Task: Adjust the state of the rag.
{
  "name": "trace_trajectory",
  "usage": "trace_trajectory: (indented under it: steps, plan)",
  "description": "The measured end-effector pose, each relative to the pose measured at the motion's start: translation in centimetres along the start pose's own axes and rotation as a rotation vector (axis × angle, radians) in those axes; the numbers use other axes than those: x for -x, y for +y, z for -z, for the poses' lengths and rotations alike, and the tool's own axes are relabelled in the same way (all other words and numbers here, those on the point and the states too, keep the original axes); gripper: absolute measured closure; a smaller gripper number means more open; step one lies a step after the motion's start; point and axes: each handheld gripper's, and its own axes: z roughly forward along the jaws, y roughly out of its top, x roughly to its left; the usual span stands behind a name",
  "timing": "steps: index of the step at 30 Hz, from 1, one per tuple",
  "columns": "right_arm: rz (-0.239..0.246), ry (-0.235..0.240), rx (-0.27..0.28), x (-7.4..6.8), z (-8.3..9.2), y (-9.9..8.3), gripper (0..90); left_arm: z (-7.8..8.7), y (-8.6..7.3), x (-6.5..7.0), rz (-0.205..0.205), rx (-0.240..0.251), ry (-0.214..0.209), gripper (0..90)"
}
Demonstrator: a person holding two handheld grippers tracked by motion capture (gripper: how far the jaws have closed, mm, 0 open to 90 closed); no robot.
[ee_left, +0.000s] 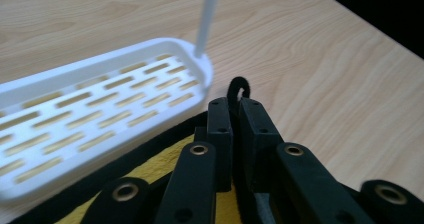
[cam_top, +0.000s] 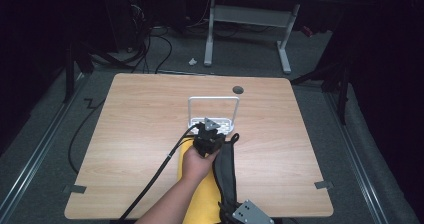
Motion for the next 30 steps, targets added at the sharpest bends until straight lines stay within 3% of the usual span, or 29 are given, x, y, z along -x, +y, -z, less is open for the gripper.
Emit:
trace_trajectory:
  steps: [1,2,3,6,11,14,15,17,19,20,25,26,28,30]
  plan:
    - [-0.008,-0.007,0.004,0.1,0.1,0.1,66.1,-0.2,0.0,0.3,-0.001,-0.006,-0.025,74.4]
    - [-0.008,-0.007,0.004,0.1,0.1,0.1,66.1,-0.4,-0.1,0.5,-0.009,-0.012,-0.056,74.4]
    - [-0.009,-0.017,0.010,0.3,0.2,0.1,63.7,-0.6,-0.3,1.0,-0.024,-0.020,-0.075,64.5]
    - [-0.014,-0.028,0.028,0.4,0.4,0.2,61.9,-0.5,-0.4,1.2,-0.039,-0.019,-0.077,57.9]
    - [-0.019,-0.049,0.044,0.9,0.7,0.4,61.5,1.1,-0.9,0.1,-0.037,0.004,-0.052,56.5]
    - [-0.026,-0.064,0.047,1.4,0.7,0.4,62.3,2.7,-1.4,-1.1,-0.034,0.023,-0.024,56.2]
    - [-0.029,-0.064,0.043,1.5,0.7,0.4,62.7,4.1,-2.1,-2.2,-0.038,0.032,0.004,56.0]
    - [-0.031,-0.065,0.035,1.7,0.4,0.2,64.0,4.6,-2.5,-2.6,-0.037,0.032,0.016,55.9]
    - [-0.033,-0.067,0.018,2.0,0.0,0.1,64.7,6.9,-4.5,-4.7,-0.012,0.030,0.053,55.7]
    - [-0.033,-0.067,0.018,2.0,0.0,0.1,64.7,6.9,-4.5,-4.7,-0.012,0.030,0.053,55.7]
    - [-0.029,-0.071,-0.016,2.2,-1.0,0.0,65.7,9.5,-7.7,-6.8,0.031,0.014,0.084,55.7]
    - [-0.029,-0.075,-0.016,2.2,-1.1,-0.1,65.8,10.3,-8.8,-7.0,0.035,0.003,0.080,55.7]
    - [-0.029,-0.081,-0.023,2.3,-1.2,-0.1,66.1,10.5,-9.2,-7.0,0.030,0.002,0.079,55.7]
    - [-0.034,-0.083,-0.033,2.4,-1.4,-0.2,66.4,11.4,-10.6,-6.4,0.030,-0.014,0.040,54.8]
